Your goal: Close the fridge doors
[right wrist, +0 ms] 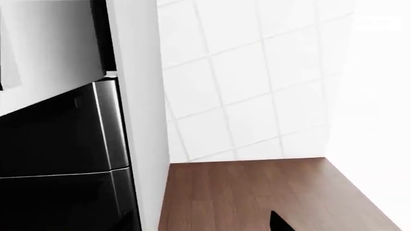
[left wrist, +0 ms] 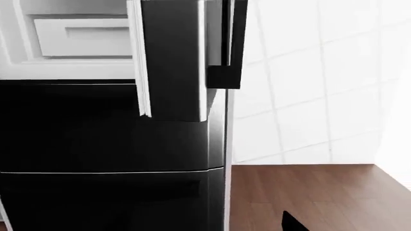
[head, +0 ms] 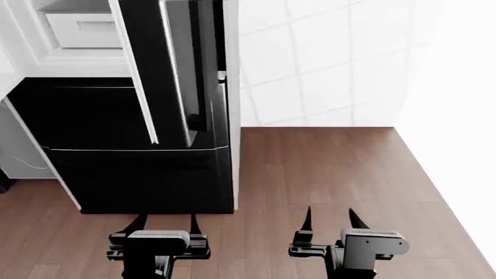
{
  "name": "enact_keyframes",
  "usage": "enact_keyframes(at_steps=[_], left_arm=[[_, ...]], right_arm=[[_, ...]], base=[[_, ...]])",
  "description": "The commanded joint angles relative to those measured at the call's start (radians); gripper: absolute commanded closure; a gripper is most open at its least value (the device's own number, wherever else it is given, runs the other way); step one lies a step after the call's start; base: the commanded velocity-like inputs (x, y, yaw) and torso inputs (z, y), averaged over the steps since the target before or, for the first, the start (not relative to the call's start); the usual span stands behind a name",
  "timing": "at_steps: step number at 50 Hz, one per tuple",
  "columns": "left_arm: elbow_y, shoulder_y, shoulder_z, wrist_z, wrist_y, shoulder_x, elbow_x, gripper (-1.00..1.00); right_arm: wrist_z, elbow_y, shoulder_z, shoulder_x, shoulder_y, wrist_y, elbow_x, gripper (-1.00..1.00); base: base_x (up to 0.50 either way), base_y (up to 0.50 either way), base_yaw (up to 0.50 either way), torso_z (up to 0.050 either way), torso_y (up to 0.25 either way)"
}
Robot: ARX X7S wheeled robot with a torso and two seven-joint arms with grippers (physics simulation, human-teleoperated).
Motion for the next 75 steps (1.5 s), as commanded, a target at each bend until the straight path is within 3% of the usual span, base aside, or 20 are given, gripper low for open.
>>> enact_keyframes(at_steps=[1, 32, 44, 75], left_arm=[[0.000, 0.000, 0.009, -0.009, 0.002, -0.008, -0.008, -1.00], [-0.002, -0.004, 0.033, -0.031, 0.004, -0.026, -0.023, -1.00], [-0.003, -0.005, 0.043, -0.036, 0.007, -0.034, -0.026, -1.00], [-0.008, -0.011, 0.061, -0.052, 0.010, -0.048, -0.041, -1.00]], right_arm=[[0.011, 0.000, -0.010, 0.007, 0.001, -0.002, 0.009, -1.00], [0.035, 0.007, -0.030, 0.025, 0.006, -0.012, 0.029, -1.00], [0.046, 0.007, -0.035, 0.030, 0.006, -0.026, 0.032, -1.00], [0.070, 0.013, -0.051, 0.042, 0.011, -0.027, 0.048, -1.00]], base=[[0.00, -0.44, 0.00, 0.000, 0.000], [0.00, -0.41, 0.00, 0.000, 0.000], [0.04, -0.01, 0.00, 0.000, 0.000], [0.35, 0.00, 0.00, 0.000, 0.000]])
